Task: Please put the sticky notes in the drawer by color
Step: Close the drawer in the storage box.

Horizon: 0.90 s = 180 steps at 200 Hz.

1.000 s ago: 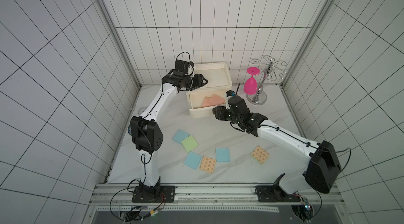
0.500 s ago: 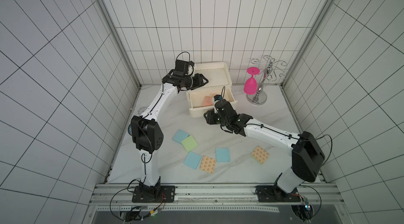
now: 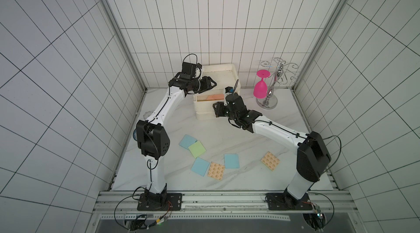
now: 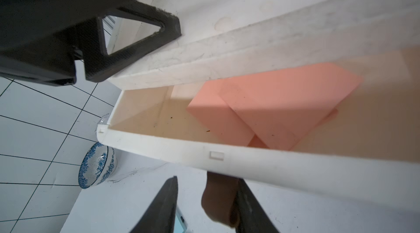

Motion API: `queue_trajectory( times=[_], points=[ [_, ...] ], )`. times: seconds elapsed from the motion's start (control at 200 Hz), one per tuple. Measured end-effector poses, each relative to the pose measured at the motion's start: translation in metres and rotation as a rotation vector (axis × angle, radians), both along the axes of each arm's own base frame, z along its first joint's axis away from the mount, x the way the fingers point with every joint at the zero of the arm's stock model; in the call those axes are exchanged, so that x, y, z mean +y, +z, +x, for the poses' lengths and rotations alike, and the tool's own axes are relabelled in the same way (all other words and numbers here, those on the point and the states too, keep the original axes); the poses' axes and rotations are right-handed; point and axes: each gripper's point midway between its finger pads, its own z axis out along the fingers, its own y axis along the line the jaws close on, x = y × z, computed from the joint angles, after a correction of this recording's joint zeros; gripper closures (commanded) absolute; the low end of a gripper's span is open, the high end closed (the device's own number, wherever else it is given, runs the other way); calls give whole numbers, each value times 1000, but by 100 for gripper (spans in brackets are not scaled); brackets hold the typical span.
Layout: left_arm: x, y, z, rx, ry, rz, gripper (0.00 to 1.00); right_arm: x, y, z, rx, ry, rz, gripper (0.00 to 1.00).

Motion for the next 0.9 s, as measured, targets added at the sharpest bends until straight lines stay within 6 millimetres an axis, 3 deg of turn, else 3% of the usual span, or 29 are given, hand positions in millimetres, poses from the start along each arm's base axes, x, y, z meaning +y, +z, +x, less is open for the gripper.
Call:
queue_trajectory(
  times=[0.245,0.435,0.899],
  points=[
    [3,1,1,6,-10,-23,43,-2,-3,7,-9,1,-12,56],
    [6,0,2,8,-6,-23,43,-1,-4,27,-34,-5,-18,56],
    [40,-1,9,17,60,-18,44,-5,-5,58,-62,11,-24,53]
  ],
)
